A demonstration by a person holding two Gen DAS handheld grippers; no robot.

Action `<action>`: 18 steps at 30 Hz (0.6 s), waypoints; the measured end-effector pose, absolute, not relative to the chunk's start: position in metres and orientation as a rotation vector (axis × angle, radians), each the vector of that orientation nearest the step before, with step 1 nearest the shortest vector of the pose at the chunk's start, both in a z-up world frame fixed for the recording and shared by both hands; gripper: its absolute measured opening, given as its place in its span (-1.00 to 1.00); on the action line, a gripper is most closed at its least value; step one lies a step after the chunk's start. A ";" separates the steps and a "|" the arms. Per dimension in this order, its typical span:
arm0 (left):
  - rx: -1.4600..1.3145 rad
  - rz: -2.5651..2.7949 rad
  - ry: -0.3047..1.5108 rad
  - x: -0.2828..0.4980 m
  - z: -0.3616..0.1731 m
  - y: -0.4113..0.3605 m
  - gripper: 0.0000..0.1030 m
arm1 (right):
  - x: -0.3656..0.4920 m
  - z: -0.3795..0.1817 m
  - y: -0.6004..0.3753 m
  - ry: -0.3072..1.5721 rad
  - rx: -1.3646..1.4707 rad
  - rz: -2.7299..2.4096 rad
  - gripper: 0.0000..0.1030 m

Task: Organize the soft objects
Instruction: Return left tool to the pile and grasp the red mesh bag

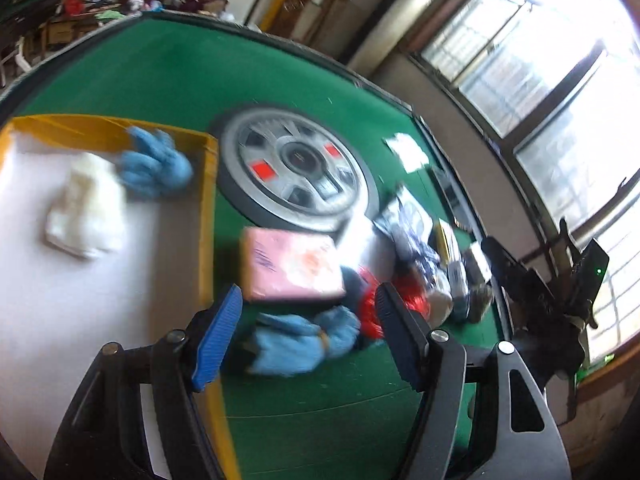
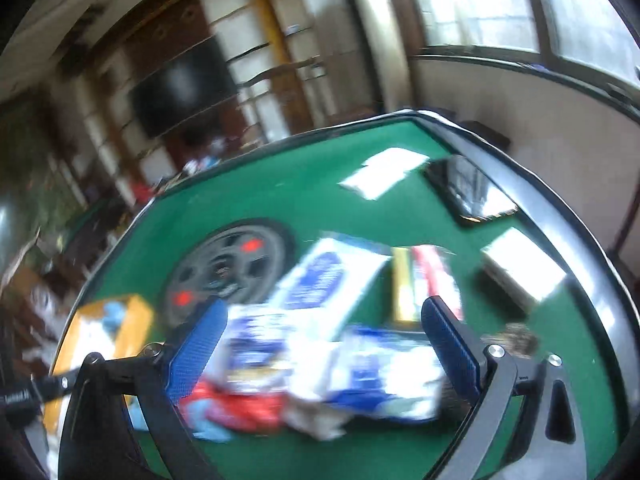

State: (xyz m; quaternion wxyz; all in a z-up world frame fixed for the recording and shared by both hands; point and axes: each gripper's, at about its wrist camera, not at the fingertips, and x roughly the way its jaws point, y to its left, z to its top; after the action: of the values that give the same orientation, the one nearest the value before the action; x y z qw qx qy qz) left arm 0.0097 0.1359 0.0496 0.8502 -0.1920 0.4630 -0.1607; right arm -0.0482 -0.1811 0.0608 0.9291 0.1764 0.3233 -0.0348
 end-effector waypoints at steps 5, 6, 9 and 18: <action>-0.293 -0.355 1.002 0.014 0.046 0.085 0.32 | -0.055 0.049 -0.207 0.645 0.413 -0.081 0.85; -0.265 -0.364 1.004 0.015 0.045 0.074 0.32 | -0.056 0.050 -0.207 0.641 0.412 -0.078 0.85; -0.194 -0.365 1.013 0.021 0.042 0.048 0.32 | -0.057 0.052 -0.206 0.642 0.393 -0.061 0.85; 0.081 -0.359 0.935 0.008 0.030 0.006 -0.25 | -0.054 0.050 -0.201 0.660 0.392 -0.054 0.85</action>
State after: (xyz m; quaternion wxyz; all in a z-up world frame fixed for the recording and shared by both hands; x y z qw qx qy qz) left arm 0.0084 0.0058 0.0304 0.8765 0.0389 0.4481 -0.1719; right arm -0.0544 -0.2008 0.0499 0.9269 0.1911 0.3220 -0.0262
